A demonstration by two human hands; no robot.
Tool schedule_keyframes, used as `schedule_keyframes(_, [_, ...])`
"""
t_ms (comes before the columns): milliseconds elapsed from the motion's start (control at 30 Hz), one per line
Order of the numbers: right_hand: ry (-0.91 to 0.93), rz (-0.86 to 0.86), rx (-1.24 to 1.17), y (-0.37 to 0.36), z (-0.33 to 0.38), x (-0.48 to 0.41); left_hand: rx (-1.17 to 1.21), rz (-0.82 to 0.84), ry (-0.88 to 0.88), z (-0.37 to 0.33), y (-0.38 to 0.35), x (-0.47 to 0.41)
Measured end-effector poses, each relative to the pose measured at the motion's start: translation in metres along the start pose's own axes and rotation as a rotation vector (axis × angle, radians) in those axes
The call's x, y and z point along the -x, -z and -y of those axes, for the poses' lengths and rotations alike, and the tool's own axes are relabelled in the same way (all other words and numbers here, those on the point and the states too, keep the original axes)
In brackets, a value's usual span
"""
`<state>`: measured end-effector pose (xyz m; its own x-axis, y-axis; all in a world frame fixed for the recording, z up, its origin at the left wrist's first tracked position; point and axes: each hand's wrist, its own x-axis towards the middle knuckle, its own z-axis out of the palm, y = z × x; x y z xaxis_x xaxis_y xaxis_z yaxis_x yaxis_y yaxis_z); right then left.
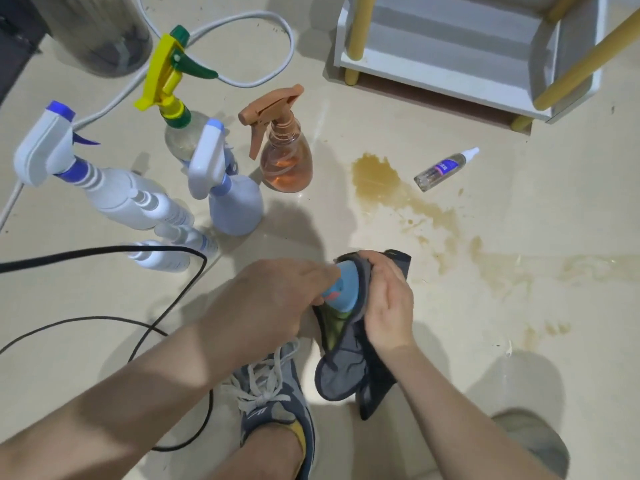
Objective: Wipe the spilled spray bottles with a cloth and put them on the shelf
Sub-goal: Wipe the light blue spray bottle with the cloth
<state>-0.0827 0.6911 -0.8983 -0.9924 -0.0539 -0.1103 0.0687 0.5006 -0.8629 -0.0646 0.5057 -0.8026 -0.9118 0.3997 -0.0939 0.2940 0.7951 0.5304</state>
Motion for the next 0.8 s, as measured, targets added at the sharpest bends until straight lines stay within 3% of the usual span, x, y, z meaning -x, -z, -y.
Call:
schedule_keyframes(133, [-0.249,0.258,0.018,0.021,-0.009,-0.036,-0.125,0.029,-0.227,0.002,0.000,0.001])
schedule_keyframes(233, [-0.378,0.290,0.048,0.014,-0.006,-0.049,-0.156,-0.014,-0.228,0.007,0.005,-0.002])
schedule_keyframes(300, [-0.317,0.215,-0.001,0.002,0.002,-0.037,-0.126,-0.043,-0.117,0.013,0.007,-0.003])
schedule_keyframes(400, [0.039,0.124,0.199,-0.006,0.010,0.005,0.074,-0.102,0.155,0.022,0.006,-0.010])
schedule_keyframes(500, [0.080,0.099,0.245,-0.012,0.022,0.028,0.218,-0.130,0.474,0.025,0.006,-0.015])
schedule_keyframes(567, [0.114,0.046,0.232,-0.014,0.021,0.018,0.354,-0.177,0.563,0.020,0.002,-0.012])
schedule_keyframes(667, [0.058,0.006,0.125,-0.007,-0.003,-0.005,0.299,-0.235,0.388,0.002,-0.010,0.005])
schedule_keyframes(800, [-0.449,0.105,-0.244,0.009,-0.018,-0.026,0.116,-0.272,0.039,0.000,-0.018,0.016])
